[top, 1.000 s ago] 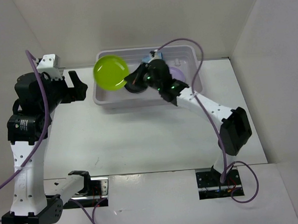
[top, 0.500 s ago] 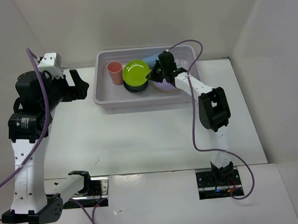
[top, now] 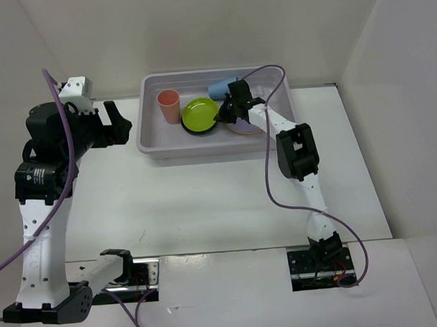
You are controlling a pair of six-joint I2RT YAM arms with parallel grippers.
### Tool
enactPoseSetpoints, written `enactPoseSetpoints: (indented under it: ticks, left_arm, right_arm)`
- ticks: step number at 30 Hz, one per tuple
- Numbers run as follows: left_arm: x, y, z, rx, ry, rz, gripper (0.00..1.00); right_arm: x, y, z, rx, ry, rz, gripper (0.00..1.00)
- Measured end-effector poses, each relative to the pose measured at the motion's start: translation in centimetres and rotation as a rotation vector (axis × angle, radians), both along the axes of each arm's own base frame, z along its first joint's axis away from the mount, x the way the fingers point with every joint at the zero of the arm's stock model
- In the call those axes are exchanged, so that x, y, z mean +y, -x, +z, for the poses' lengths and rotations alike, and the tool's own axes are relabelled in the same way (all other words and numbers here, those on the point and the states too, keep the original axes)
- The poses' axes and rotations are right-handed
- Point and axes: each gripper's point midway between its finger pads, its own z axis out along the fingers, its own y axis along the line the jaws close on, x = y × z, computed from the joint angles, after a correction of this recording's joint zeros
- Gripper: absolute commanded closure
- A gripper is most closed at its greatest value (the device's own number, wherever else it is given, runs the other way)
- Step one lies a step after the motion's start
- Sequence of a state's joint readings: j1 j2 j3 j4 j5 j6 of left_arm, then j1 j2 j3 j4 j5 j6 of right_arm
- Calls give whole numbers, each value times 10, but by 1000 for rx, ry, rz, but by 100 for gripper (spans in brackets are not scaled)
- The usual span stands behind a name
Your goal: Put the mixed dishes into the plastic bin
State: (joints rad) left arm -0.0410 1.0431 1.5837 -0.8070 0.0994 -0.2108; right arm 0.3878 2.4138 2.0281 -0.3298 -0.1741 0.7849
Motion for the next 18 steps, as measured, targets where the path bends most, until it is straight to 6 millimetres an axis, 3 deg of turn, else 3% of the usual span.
enactPoseSetpoints:
  ticks: [4,8,9,11,12,13,16,18]
  left_arm:
    - [0,-1,-1,2,1,-2,1]
    - [-1,-1,-1,4,1,-3,1]
    - [-1,-1,-1,5,0,-3,1]
    - [-1,-2,-2,7,1,-3,1]
    - [-1,-2,-2,7,1,-3,1]
    - [-1,-2,-2,8,1,-3,1]
    - [-1,-2,-2,7,1,-3,1]
    - [-1,-2,-2,8,1,-3,1]
  right_arm:
    - [2,-18,0,-11,-9,-1,88]
    - [2,-22,-4,7,-2,13,78]
    - [1,-21,-3,13,1,15,66]
    - [1,-18,-3,20,6,22,56]
    - [1,-18,-3,20,6,27,44]
    - [1,-17,-3,22,7,32,18]
    - [2,-14,3,20,5,51,0]
    - [0,-10,18,12,12,55,0]
